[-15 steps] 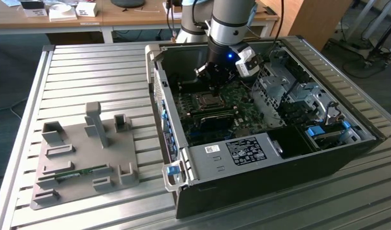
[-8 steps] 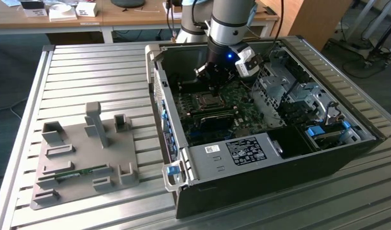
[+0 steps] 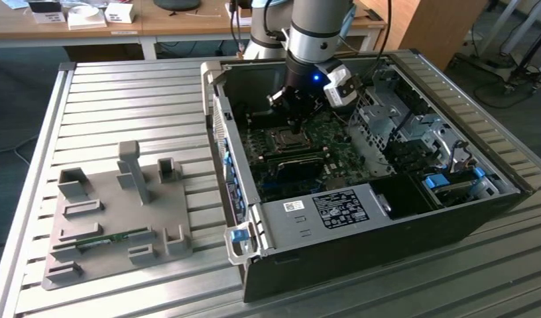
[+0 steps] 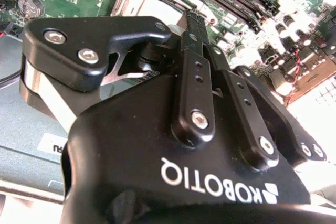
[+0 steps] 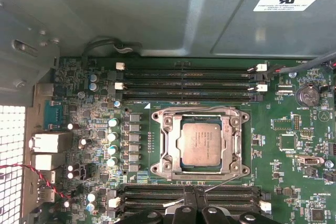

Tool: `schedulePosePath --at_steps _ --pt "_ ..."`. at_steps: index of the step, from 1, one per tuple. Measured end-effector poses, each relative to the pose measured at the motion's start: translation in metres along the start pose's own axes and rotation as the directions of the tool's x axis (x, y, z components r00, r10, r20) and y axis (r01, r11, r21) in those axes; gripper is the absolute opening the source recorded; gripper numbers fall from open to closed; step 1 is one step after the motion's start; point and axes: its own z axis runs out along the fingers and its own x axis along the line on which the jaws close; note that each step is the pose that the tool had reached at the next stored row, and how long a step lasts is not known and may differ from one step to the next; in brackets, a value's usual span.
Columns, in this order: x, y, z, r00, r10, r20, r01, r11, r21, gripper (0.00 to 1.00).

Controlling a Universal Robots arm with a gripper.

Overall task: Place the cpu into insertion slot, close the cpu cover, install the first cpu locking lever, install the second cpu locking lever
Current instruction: 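Install the second cpu locking lever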

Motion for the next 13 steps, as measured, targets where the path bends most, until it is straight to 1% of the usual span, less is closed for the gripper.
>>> schedulePosePath --at_steps 6,9,10,11,13 --pt "0.0001 -0.0001 0.0001 1.0 0.0 0.0001 0.0 1.0 0.0 0.1" --pt "0.0009 -0.0015 0.0003 1.0 0.0 0.0 0.0 1.0 0.0 0.1" --pt "0.0015 -0.0019 0.0006 1.0 0.0 0.0001 0.0 1.0 -0.0001 0.1" --pt "0.004 -0.0025 0.0016 1.0 0.0 0.0001 0.0 1.0 0.0 0.1" --pt "0.0047 -0.0027 0.0022 1.0 0.0 -0.0001 0.0 1.0 0.0006 0.1"
